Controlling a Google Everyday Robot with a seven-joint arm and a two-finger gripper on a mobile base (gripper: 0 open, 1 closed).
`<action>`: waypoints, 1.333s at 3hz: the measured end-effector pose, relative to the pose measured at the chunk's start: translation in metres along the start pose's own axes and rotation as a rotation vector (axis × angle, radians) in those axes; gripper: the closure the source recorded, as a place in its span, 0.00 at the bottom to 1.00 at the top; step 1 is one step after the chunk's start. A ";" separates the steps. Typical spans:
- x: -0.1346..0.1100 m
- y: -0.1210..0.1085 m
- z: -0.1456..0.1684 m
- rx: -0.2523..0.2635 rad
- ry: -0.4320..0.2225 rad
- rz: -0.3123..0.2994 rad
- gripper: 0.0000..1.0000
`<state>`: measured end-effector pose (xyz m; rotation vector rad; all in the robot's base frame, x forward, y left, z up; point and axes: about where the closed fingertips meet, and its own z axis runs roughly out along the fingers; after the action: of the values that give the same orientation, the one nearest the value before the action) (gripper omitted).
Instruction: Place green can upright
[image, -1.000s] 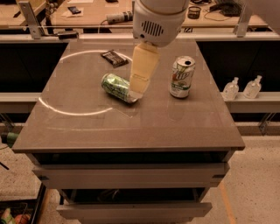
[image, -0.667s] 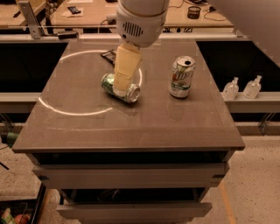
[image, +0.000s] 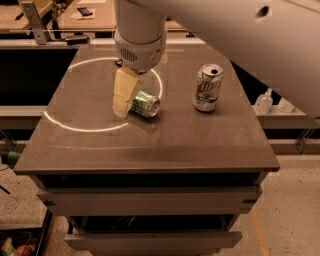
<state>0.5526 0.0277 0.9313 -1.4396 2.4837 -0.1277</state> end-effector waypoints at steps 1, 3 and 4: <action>-0.008 -0.001 0.028 -0.021 0.027 0.027 0.00; -0.027 -0.001 0.072 -0.086 0.080 0.017 0.00; -0.035 -0.011 0.087 -0.097 0.087 0.022 0.00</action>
Offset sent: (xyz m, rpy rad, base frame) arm 0.0331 0.0277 -0.0720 -0.0569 0.1547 -0.0301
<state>0.6017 0.0573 0.8569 -1.4743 2.6083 -0.0678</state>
